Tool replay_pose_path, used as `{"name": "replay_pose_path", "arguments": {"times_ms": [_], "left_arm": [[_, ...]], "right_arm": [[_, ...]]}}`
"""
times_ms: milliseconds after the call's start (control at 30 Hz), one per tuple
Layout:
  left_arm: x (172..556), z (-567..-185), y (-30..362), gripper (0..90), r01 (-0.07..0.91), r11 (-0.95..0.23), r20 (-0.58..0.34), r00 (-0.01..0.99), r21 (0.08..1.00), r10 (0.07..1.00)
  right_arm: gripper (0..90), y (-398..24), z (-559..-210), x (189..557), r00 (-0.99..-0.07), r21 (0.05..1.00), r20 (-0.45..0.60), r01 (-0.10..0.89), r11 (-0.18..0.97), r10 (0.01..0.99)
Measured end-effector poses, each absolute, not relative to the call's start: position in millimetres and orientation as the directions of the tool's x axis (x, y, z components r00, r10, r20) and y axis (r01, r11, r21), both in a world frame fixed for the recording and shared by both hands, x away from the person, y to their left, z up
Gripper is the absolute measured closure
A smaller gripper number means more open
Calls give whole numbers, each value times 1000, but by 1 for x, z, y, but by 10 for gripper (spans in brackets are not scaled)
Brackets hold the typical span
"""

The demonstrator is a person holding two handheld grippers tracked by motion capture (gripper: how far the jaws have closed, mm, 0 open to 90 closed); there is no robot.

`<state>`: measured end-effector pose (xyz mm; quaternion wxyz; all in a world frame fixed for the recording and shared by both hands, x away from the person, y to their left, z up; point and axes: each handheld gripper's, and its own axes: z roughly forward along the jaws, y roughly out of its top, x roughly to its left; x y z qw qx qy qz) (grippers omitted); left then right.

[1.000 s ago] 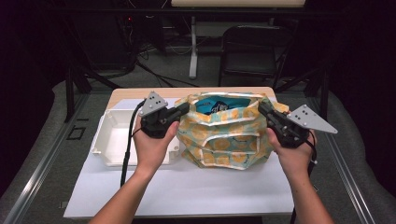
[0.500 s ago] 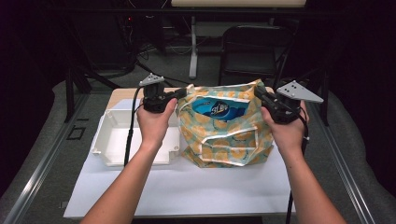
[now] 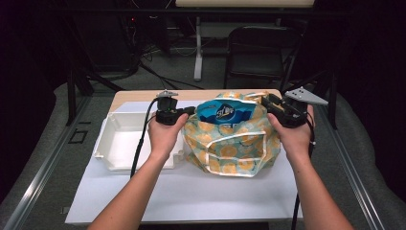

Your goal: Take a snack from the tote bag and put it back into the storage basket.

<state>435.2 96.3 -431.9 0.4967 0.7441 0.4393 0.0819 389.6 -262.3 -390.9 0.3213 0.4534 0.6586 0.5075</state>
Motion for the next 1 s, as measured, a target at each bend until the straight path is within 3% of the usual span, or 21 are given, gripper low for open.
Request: {"name": "replay_pose_path", "arguments": {"times_ms": [100,167,300,567,700,767,867,933,1000], "left_arm": [[430,-443,99,830,583,-117,-330,602,804,727],[425,-444,107,786,573,-78,-353,600,816,718],[414,-433,124,665,509,-59,-311,609,859,730],[384,-413,145,483,400,41,-326,677,916,660],[364,-416,129,344,345,-25,-253,734,938,630],[362,-418,119,283,340,-73,-215,733,938,645],[364,-420,107,285,330,-140,-158,728,933,667],[369,-421,103,414,353,-157,-143,691,922,708],[373,-421,106,595,364,-136,-161,677,921,718]], "right_arm": [[514,-267,-400,388,-390,950,47,301,79,920],[444,-272,-403,383,-394,954,55,291,68,917],[348,-279,-399,372,-406,964,45,256,67,913],[220,-287,-392,358,-437,967,51,245,64,898],[193,-284,-398,356,-454,960,66,270,67,888],[271,-281,-402,356,-440,955,46,284,90,897],[573,-280,-406,356,-423,955,38,282,91,905],[759,-279,-408,357,-412,954,50,289,79,910],[852,-280,-408,358,-407,954,42,289,85,912]]}}
